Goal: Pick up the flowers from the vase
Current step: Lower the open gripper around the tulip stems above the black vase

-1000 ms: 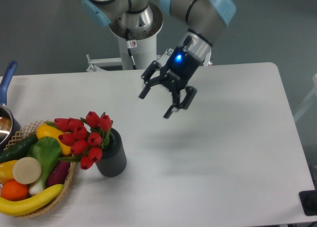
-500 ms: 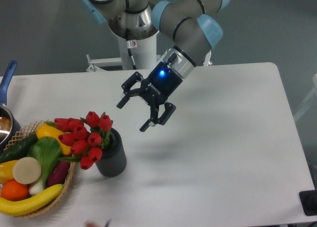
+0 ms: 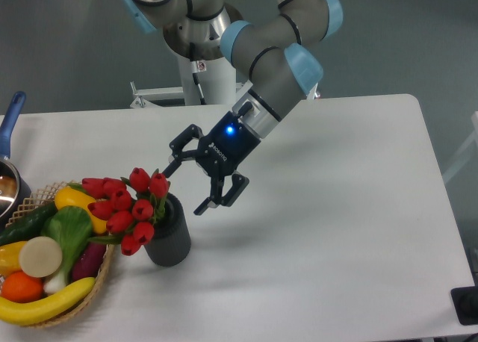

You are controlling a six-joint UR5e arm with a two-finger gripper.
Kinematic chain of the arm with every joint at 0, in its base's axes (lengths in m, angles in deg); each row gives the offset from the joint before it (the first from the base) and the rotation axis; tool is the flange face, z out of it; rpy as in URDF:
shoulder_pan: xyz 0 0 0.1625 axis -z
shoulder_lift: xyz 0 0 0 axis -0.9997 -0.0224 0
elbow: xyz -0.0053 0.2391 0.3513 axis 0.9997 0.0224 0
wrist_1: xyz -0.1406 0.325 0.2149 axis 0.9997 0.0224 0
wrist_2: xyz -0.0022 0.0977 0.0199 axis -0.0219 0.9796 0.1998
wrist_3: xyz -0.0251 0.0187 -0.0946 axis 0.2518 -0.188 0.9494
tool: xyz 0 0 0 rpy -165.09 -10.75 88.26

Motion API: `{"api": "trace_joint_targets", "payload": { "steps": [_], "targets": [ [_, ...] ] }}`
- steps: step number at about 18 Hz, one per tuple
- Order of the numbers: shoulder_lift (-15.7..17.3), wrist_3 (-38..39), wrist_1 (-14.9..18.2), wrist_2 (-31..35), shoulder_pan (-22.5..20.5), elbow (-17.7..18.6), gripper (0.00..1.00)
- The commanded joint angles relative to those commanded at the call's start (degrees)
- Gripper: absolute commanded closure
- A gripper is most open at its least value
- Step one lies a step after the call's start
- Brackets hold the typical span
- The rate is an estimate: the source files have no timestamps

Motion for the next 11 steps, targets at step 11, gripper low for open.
{"api": "trace_joint_targets", "payload": {
  "steps": [11],
  "targets": [
    [-1.3, -1.9, -0.3, 2.9, 3.5, -0.1, 0.0]
  ]
}}
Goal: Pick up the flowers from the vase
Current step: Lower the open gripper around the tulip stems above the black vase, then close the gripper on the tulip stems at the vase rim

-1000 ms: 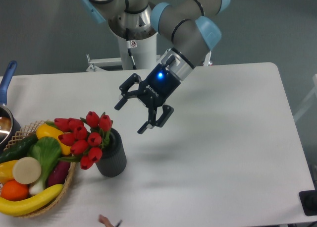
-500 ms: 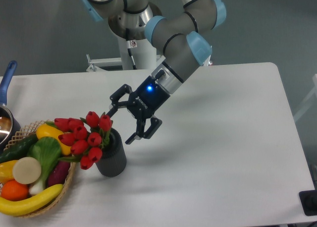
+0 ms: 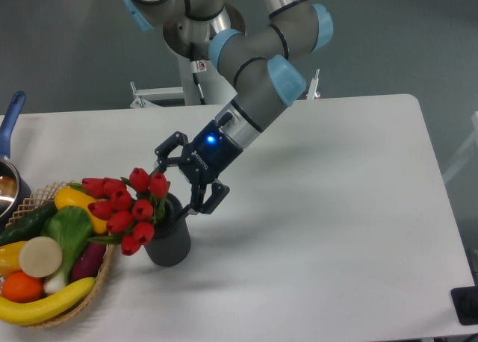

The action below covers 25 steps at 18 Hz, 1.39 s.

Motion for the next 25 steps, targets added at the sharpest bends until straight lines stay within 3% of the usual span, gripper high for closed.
{"api": "trace_joint_targets", "payload": {
  "steps": [9, 11, 13, 15, 19, 24, 25],
  "targets": [
    [-2.4, 0.0, -1.1, -0.2, 2.5, -0.9, 0.01],
    [-2.5, 0.0, -1.1, -0.2, 2.6, -1.1, 0.18],
    [-2.6, 0.0, -1.1, -0.2, 2.6, -1.1, 0.23],
    [-2.6, 0.0, -1.1, -0.2, 2.6, -1.1, 0.34],
    [-2.6, 0.1, -1.1, -0.3, 2.6, -1.4, 0.37],
    [-2.6, 0.2, -1.1, -0.3, 2.6, -1.6, 0.49],
    [-2.6, 0.3, -1.1, -0.3, 2.6, -1.5, 0.56]
  ]
}}
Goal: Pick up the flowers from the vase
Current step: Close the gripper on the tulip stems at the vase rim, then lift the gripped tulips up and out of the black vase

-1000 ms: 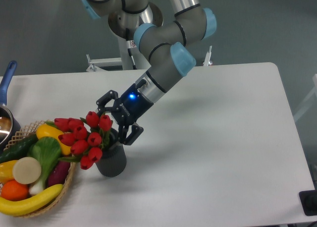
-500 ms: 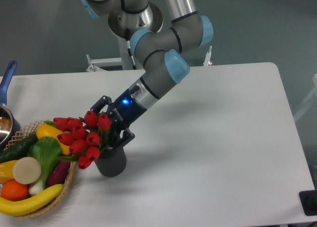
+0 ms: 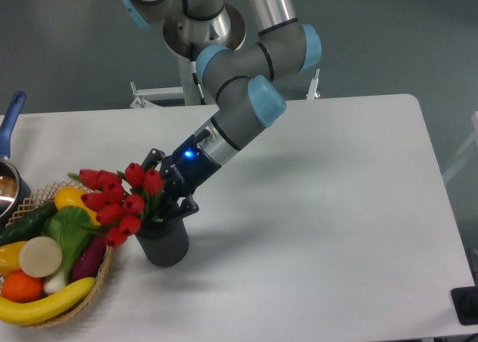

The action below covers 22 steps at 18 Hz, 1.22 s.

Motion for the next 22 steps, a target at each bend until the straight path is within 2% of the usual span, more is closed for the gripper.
{"api": "trace_joint_targets", "payload": {
  "steps": [14, 22],
  "targets": [
    [0.7, 2.0, 0.1, -0.7, -1.1, -1.1, 0.56],
    [4.7, 9.8, 0.1, -0.8, -1.4, -3.1, 0.56]
  ]
}}
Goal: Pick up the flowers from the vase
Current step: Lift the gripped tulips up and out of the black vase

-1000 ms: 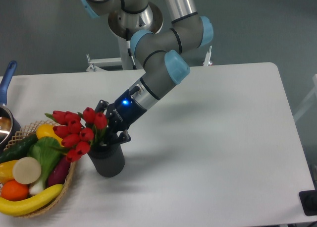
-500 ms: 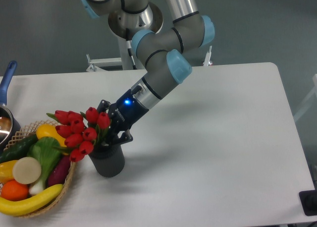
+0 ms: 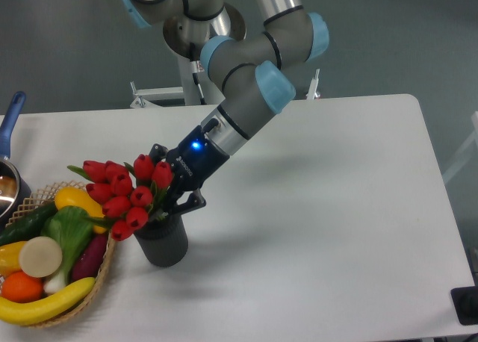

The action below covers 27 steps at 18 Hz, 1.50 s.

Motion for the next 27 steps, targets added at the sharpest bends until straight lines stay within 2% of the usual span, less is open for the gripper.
{"api": "trace_joint_targets", "payload": {
  "steps": [6, 10, 14, 27],
  "targets": [
    [2.3, 3.8, 0.0, -1.4, 0.2, -0.3, 0.56],
    [4.5, 8.6, 0.0, -2.6, 0.5, -1.9, 0.56],
    [5.2, 13.0, 0.2, -2.9, 0.4, -4.6, 0.56],
    [9.6, 16.5, 0.7, -2.4, -1.1, -7.9, 0.56]
  ]
}}
